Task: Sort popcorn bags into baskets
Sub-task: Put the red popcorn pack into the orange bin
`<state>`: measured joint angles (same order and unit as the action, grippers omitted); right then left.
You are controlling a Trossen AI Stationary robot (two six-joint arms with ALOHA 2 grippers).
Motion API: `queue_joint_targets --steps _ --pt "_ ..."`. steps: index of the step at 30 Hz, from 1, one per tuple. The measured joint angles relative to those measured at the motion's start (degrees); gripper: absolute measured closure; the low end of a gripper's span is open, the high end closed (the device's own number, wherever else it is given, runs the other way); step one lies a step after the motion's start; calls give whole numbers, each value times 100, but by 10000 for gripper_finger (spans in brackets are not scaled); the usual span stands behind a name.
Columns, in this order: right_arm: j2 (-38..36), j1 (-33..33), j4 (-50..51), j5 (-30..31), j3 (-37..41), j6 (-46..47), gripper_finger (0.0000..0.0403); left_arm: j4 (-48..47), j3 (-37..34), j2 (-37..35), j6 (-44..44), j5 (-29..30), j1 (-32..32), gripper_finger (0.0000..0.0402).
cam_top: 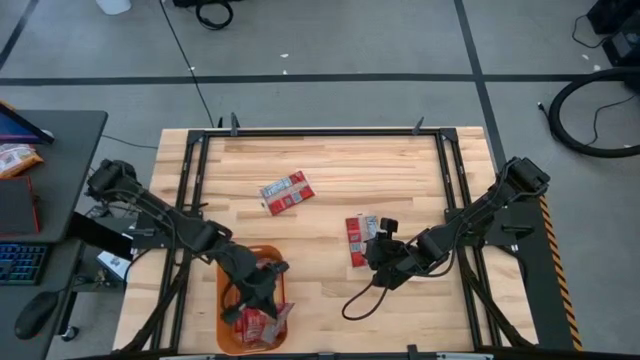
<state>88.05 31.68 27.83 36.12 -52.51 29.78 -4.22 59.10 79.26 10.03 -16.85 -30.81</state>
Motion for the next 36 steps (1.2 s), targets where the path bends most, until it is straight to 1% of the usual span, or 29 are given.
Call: queue_joint_targets --steps 4,5,9,12,15,17,23,26,29,32,34,36 --pt "0 -27 -41 -13 0 -26 225 1209 -1017 -492 188 9 48 401" --pt "0 -34 -67 -15 0 -27 225 1317 -1233 -674 282 36 55 401" --pt "0 -37 -149 -16 0 -71 225 1239 -1954 -1093 568 151 116 401" --pt "0 -44 -218 -17 0 -133 225 1303 -2270 -1453 597 155 161 401" --pt "0 -63 -277 -16 0 -149 225 1114 -2494 -1630 686 186 188 398" --pt "0 -62 -296 -17 2 -179 225 988 -2519 -1750 747 280 188 397" --pt "0 -73 -354 -20 2 -261 225 1292 -2508 -1818 921 598 188 395" --pt "-2 -70 -382 -20 2 -285 225 1118 -2506 -1824 1078 693 188 395" --pt "-2 -70 -384 -22 2 -301 225 932 -2501 -1704 1053 832 188 396" --pt "-2 -76 -389 -20 2 -318 225 518 -2329 -1514 874 933 185 397" --pt "-2 -76 -391 -20 2 -319 225 157 -2022 -1326 773 936 184 397" --pt "-2 -79 -391 -21 2 -319 225 -423 -1677 -1115 598 955 166 397"
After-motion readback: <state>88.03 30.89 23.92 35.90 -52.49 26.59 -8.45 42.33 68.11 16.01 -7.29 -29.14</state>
